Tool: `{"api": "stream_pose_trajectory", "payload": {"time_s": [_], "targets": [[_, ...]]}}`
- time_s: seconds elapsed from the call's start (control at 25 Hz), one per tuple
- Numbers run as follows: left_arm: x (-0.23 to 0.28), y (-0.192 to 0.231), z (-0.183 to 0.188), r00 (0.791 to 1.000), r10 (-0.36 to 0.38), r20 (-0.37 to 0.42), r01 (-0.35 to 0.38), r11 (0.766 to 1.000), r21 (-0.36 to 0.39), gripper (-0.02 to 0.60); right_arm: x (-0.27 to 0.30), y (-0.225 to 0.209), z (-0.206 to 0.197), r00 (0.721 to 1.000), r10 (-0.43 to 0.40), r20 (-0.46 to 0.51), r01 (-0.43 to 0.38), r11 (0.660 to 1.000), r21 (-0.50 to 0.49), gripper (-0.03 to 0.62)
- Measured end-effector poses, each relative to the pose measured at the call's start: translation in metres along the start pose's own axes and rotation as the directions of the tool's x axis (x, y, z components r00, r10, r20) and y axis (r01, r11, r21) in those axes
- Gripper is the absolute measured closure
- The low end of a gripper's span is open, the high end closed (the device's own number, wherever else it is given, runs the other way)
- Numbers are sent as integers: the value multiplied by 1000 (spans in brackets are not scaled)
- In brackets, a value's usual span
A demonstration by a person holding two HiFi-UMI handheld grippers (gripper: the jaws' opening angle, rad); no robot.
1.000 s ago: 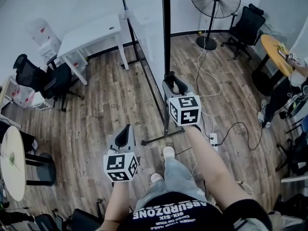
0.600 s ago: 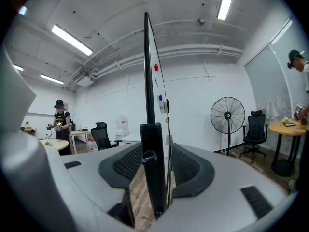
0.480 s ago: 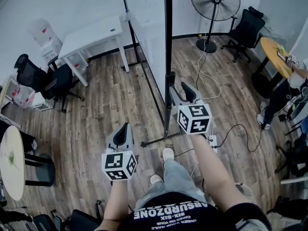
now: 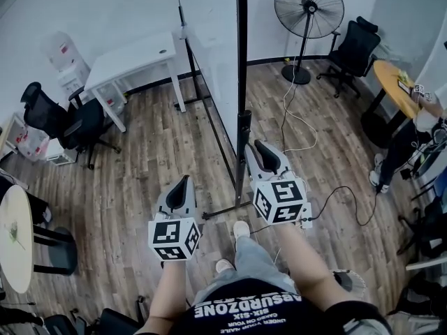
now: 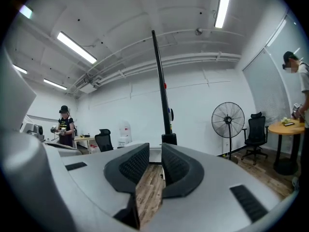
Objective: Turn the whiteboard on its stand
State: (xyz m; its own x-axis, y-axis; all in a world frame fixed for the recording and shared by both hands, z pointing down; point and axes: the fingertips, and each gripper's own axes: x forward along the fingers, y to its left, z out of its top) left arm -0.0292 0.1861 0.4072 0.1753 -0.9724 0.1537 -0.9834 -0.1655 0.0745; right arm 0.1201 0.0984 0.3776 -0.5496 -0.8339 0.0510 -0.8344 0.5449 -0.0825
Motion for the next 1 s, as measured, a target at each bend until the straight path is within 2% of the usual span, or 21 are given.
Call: {"api": "stream_pose_trajectory", "payload": {"time_s": [0.32, 0.52, 0.72, 1.0], "targets": [[-2, -12, 6, 999, -40, 16, 40, 999, -1, 577, -22, 29, -6, 999, 32, -20, -32, 999, 0, 575], [-2, -24, 7, 997, -80, 22, 80, 997, -3, 577, -35, 43, -10, 998, 46, -32, -46, 999, 0, 585], [-2, -37, 10, 992, -124, 26, 125, 991, -37, 577, -48, 47, -15, 998, 52, -46, -52, 999, 5, 594], [0, -51, 9, 988, -155, 16, 156, 988, -24, 577, -55, 50, -26, 994, 72, -82, -71, 997, 15, 595]]}}
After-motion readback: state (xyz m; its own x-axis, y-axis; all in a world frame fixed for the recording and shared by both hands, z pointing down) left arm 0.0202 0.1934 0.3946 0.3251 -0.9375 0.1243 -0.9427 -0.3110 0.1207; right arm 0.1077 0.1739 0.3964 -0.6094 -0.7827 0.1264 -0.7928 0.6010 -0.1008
